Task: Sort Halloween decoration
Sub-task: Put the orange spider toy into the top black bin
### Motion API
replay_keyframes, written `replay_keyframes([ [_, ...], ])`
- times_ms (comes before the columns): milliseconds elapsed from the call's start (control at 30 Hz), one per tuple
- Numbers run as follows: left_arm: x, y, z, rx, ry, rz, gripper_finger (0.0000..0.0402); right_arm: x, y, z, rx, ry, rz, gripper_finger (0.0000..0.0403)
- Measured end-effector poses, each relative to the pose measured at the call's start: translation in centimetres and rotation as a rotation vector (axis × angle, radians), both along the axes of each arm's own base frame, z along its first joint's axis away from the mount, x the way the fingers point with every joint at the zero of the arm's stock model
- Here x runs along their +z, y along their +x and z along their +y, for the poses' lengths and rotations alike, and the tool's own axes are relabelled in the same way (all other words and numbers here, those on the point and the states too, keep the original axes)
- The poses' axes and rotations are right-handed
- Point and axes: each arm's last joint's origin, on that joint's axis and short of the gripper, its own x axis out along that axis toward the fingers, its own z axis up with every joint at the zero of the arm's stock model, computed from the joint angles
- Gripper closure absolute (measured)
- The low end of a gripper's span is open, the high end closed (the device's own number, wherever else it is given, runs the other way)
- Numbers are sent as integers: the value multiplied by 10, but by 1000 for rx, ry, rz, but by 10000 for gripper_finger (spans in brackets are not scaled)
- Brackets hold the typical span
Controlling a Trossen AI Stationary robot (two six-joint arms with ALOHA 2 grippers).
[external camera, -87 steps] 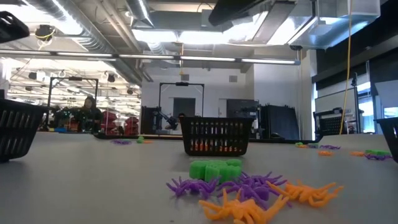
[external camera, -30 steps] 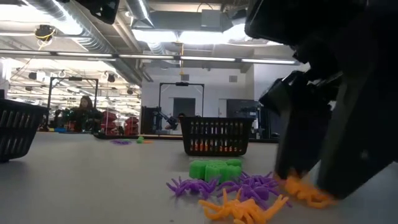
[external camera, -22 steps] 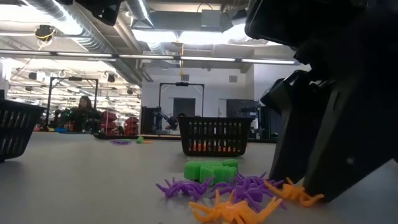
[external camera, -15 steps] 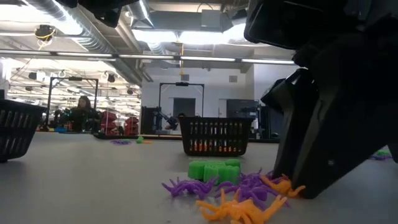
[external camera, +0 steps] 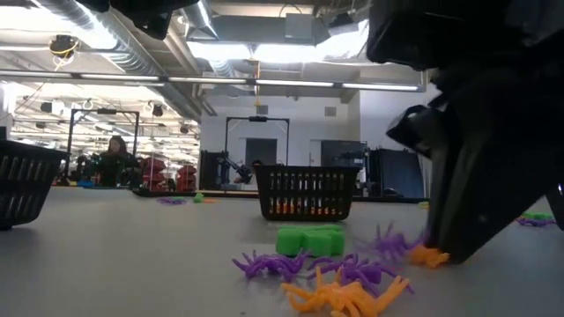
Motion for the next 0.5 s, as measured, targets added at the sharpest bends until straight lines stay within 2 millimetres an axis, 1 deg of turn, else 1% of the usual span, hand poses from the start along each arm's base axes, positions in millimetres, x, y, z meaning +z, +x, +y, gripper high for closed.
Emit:
replay_keyframes([
  [300,0,0,0,0,1,2,335,25,-9,-10,-45,-88,-33,401],
  [500,0,0,1,4,3,2,335,44,-10,-20,-91,-206,-128,401],
])
